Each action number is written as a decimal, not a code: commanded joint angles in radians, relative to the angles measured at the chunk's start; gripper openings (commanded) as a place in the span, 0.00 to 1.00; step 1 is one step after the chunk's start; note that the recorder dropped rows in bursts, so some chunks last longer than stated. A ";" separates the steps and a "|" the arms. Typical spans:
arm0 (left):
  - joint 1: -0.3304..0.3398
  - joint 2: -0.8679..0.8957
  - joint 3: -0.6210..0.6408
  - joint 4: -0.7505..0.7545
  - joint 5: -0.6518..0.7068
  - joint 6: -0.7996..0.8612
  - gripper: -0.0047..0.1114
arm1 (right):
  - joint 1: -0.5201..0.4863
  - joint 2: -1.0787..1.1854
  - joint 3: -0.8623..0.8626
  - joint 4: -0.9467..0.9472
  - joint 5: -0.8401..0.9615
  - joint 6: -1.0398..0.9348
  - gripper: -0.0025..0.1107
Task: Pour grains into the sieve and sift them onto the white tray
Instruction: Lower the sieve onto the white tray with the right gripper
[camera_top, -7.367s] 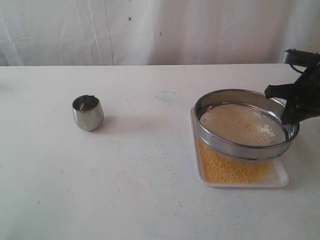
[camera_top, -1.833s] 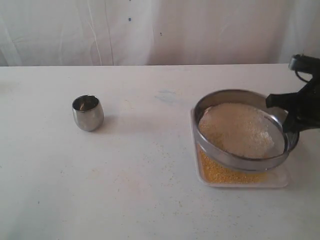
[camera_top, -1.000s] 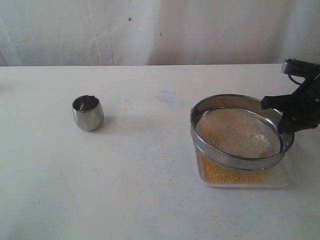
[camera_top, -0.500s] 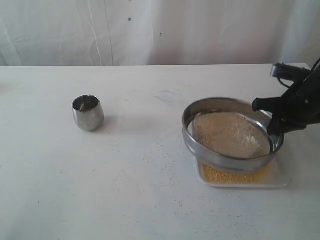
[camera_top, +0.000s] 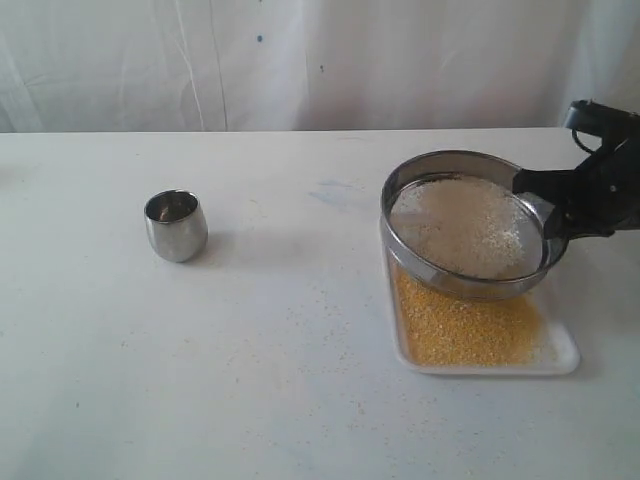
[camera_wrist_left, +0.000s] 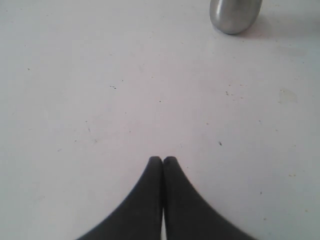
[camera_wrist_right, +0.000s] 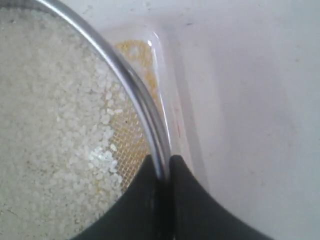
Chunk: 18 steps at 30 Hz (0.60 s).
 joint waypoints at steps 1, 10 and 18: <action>-0.006 -0.004 0.005 -0.006 0.032 -0.002 0.04 | 0.010 -0.031 0.039 0.019 0.177 -0.054 0.02; -0.006 -0.004 0.005 -0.006 0.032 -0.002 0.04 | 0.000 -0.026 0.040 0.017 0.170 -0.033 0.02; -0.006 -0.004 0.005 -0.006 0.032 -0.002 0.04 | 0.000 -0.026 0.055 0.024 -0.040 -0.008 0.02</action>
